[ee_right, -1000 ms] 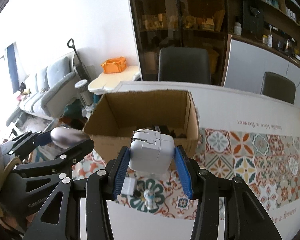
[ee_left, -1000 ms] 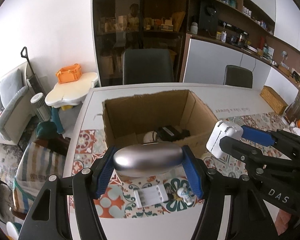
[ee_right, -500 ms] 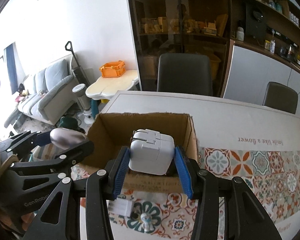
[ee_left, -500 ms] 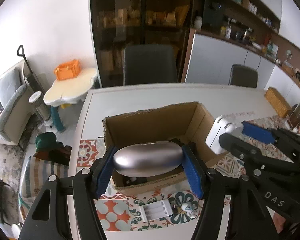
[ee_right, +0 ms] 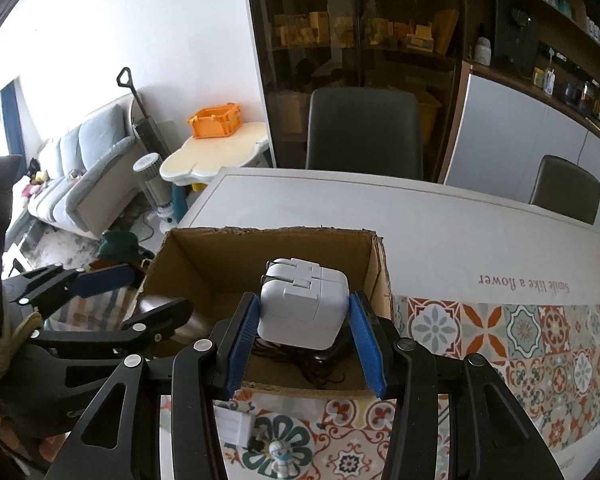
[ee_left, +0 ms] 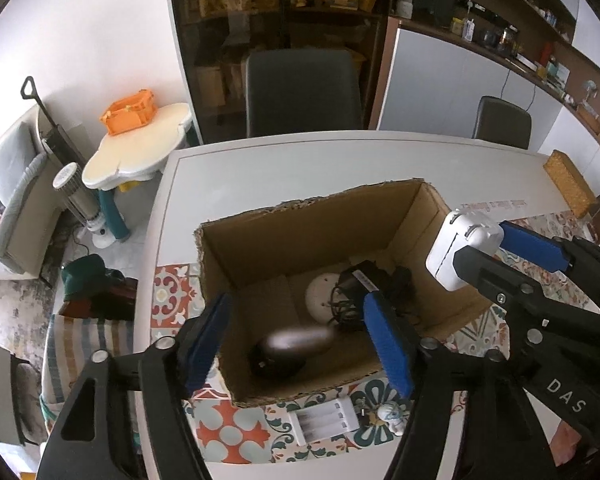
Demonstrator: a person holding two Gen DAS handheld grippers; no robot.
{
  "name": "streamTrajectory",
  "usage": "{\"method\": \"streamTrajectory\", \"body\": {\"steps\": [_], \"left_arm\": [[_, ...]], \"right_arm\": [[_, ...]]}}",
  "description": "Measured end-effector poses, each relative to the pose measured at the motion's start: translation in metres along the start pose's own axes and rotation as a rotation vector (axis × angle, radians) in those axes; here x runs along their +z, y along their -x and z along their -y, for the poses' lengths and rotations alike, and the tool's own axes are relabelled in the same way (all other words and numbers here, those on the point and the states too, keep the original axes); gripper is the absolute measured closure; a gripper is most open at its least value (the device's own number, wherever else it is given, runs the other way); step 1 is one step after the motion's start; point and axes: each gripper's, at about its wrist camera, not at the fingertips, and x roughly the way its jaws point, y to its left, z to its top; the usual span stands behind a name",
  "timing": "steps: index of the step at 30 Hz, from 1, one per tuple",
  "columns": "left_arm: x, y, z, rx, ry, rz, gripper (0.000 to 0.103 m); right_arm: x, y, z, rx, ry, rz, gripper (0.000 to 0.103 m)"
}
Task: Organize rigid objects
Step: 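Release the silver egg and white adapter into the box with both tools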
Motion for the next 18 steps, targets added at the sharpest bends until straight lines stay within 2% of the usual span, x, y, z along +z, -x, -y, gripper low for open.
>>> {"method": "streamTrajectory", "body": {"steps": [4,8,11,13,15,18], "left_arm": [[-0.002,0.005,-0.008,0.061,0.022,0.021,0.014],[-0.006,0.013,-0.021,0.123,0.050,0.044,0.009],[-0.010,0.020,-0.030,0.137,0.069,0.057,0.008],[-0.013,0.024,-0.035,0.139,0.082,0.063,0.008],[-0.017,0.028,-0.039,0.143,0.092,0.072,0.008],[-0.024,0.036,-0.043,0.144,0.105,0.086,0.007]], "right_arm": [[0.000,-0.004,-0.002,0.005,-0.003,-0.014,0.056],[0.001,-0.010,-0.008,0.019,0.003,-0.033,0.056],[0.002,-0.017,-0.014,0.028,0.015,-0.064,0.056],[0.003,-0.020,-0.018,0.019,0.016,-0.076,0.049],[0.003,-0.018,-0.020,-0.014,0.014,-0.067,0.037],[-0.001,-0.010,-0.021,-0.011,-0.003,-0.065,0.036]]}}
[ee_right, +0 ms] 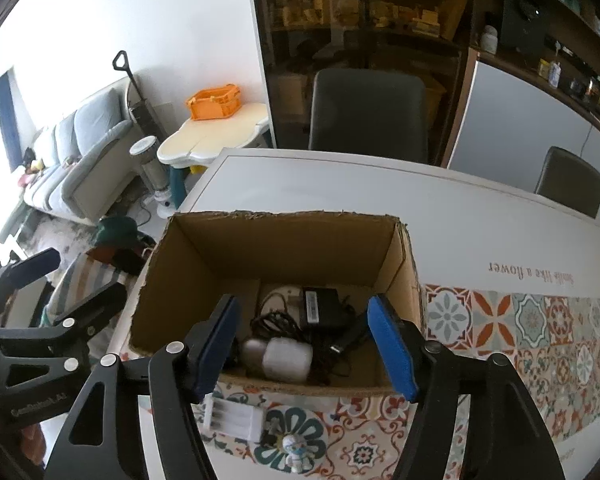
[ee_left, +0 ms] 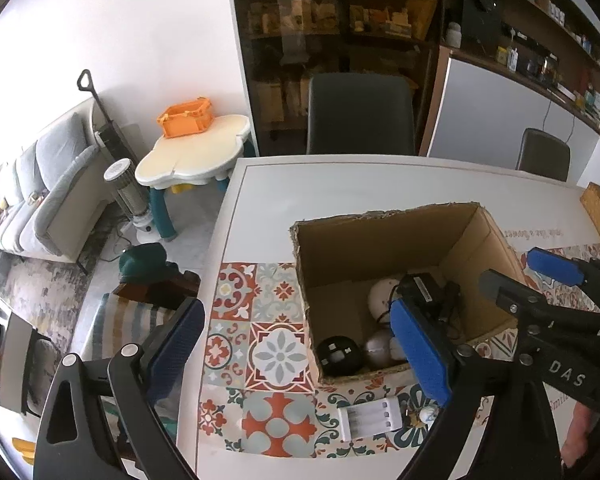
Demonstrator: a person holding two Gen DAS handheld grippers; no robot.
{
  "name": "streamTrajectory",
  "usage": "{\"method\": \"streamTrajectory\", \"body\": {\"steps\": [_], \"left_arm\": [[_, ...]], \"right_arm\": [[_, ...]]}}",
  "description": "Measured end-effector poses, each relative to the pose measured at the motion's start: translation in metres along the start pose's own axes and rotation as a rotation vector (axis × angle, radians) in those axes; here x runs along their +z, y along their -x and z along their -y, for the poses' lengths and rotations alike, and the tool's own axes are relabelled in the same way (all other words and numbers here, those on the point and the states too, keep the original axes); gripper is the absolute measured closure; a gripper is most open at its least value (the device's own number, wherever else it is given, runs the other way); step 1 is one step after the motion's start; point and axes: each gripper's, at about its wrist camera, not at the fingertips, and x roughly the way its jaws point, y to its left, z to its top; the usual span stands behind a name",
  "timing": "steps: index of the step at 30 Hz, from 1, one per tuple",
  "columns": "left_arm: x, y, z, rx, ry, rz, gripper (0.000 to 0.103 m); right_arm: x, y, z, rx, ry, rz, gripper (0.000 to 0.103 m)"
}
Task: Organize rigid objects
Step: 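Release the silver egg and white adapter into the box with both tools, then move both tools back toward the figurine and battery charger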
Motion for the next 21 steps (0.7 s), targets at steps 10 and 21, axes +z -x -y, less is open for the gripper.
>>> {"method": "streamTrajectory", "body": {"steps": [10,21], "left_arm": [[-0.024,0.024,-0.004,0.002,0.020,0.030,0.000],[-0.059,0.035,0.008,-0.030,0.029,0.004,0.000]], "right_arm": [[-0.027,0.040,-0.006,-0.021,0.010,0.067,0.032],[-0.066,0.053,0.002,-0.006,-0.012,0.067,0.032]]}}
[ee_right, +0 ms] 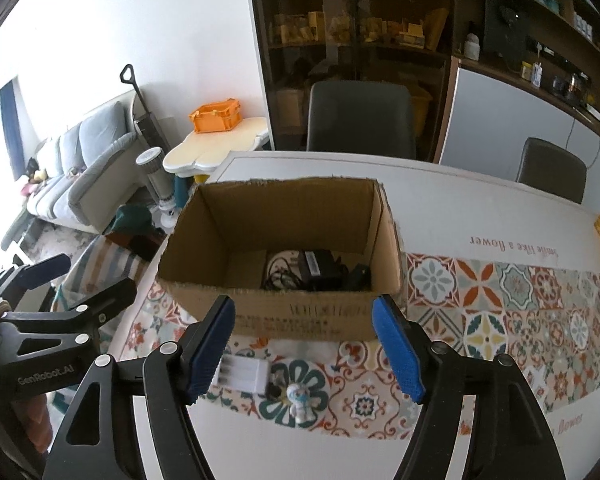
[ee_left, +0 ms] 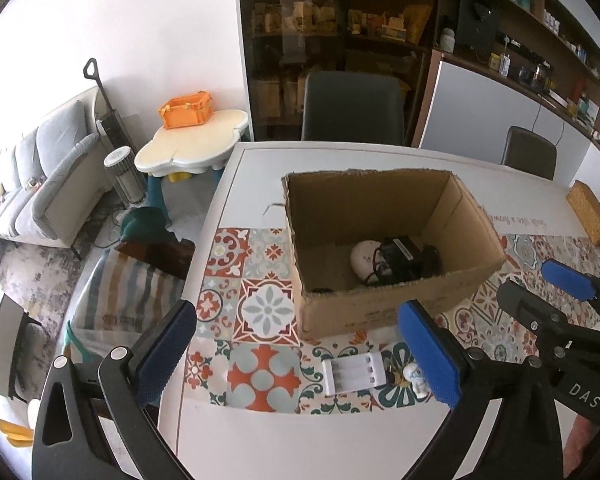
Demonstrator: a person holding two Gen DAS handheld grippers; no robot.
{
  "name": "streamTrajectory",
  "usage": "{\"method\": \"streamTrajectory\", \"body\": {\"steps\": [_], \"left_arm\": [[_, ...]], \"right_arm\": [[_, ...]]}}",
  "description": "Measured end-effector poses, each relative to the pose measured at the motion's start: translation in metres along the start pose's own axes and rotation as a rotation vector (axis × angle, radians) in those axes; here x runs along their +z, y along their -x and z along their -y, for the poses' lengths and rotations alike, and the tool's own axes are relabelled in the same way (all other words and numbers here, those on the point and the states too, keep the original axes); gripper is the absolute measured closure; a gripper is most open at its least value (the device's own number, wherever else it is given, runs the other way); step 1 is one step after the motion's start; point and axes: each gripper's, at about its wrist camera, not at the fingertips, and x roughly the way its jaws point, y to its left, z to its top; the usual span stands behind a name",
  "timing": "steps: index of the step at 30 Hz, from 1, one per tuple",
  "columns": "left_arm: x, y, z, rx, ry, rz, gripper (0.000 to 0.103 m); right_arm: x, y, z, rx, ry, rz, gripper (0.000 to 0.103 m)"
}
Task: Organize rigid objects
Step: 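Move both tools back toward the figurine and battery charger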
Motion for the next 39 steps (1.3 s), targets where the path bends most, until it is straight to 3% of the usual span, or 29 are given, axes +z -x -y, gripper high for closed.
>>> {"method": "streamTrajectory", "body": {"steps": [6,28,39], "left_arm": [[-0.017,0.000,0.004,0.030,0.000,-0.012,0.000],[-0.083,-0.041,0.013,0.064,0.031,-0.178,0.000],[-0.107,-0.071,0.019,0.074,0.040,-0.259,0.000]], "right_arm": [[-0.020,-0.002,0.003,0.012,-0.001,-0.023,0.032],[-0.076,-0.053,0.010,0.089,0.055,-0.193,0.032],[-0.094,-0.090,0.014,0.147,0.074,-0.264,0.042]]}}
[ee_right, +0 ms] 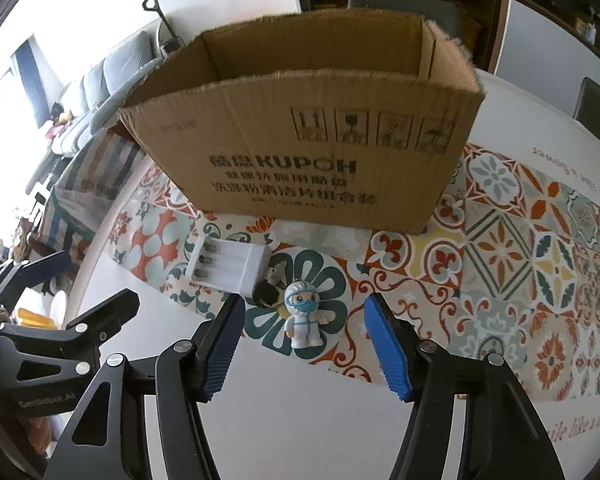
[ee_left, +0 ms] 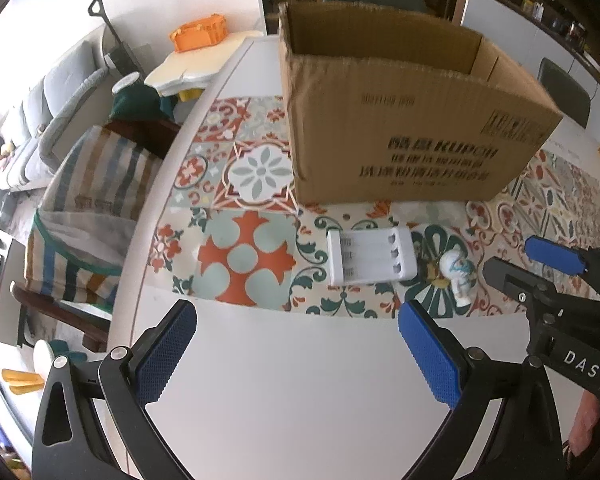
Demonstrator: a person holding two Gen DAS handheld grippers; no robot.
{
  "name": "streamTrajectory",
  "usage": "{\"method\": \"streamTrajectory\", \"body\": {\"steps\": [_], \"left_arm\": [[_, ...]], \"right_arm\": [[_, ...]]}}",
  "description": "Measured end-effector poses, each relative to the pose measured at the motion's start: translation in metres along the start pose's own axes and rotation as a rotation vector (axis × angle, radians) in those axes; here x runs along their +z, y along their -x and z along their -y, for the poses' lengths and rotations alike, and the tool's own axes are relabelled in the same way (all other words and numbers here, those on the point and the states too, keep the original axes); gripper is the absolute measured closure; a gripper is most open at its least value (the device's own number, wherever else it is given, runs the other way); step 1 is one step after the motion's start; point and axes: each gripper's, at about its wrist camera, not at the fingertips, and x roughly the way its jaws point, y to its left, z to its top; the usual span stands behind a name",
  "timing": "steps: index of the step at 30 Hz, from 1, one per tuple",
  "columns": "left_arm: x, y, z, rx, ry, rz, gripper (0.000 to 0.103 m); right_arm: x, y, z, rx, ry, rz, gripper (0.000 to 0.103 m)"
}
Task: Organize rigid objects
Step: 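Move both tools back toward the figurine and battery charger, then grasp the white masked figurine with the right tool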
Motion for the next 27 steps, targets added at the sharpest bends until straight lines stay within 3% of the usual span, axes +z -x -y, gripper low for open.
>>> {"method": "streamTrajectory", "body": {"steps": [21,27], "left_arm": [[-0.006,-0.041,0.001,-0.007,0.040,-0.062,0.000],[-0.006,-0.046,0.000,-0.013,0.047,-0.074,0.000]], "right_arm": [[-0.002,-0.067,0.007,0.034,0.008,-0.109,0.064],[-0.003,-0.072,0.003,0.027,0.026,-0.101,0.065]]}}
